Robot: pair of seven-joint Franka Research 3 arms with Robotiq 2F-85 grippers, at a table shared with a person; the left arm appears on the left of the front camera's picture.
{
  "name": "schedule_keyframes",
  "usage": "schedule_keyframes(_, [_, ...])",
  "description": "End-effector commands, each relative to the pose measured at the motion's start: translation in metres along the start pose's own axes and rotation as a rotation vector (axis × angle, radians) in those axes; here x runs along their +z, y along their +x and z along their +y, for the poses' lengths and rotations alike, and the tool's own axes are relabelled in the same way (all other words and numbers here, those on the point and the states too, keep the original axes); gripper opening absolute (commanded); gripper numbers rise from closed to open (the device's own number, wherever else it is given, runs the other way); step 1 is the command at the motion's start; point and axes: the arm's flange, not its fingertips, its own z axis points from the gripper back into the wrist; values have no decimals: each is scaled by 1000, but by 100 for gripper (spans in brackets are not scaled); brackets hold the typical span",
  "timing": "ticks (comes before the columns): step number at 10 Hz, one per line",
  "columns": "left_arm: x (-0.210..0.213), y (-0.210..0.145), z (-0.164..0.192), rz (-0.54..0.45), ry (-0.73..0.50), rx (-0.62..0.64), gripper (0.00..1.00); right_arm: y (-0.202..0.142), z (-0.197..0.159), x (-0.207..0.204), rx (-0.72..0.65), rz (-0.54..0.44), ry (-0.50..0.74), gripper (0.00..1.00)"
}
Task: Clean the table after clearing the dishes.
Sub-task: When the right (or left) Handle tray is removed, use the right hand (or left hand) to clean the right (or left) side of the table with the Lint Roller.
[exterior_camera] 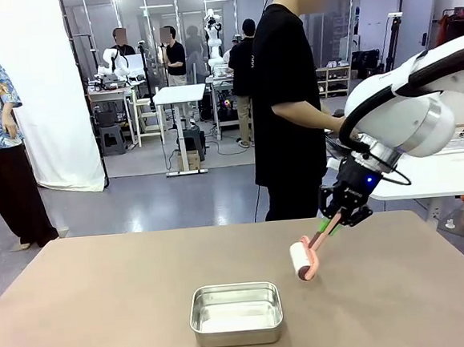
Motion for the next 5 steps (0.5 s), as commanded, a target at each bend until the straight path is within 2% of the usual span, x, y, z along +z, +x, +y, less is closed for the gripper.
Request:
schedule_keyframes(1, [2, -3, -1, -9, -8, -9, 100, -4, -2, -7, 5, 16, 95, 21])
schedule_keyframes(2, [2, -3, -1, -9, -8, -9, 100, -9, -7, -15, -42, -6, 121, 21])
schedule_keyframes(5, [2, -3, -1, -9, -8, -9, 100, -17, -20, -31, -2, -92, 162, 21])
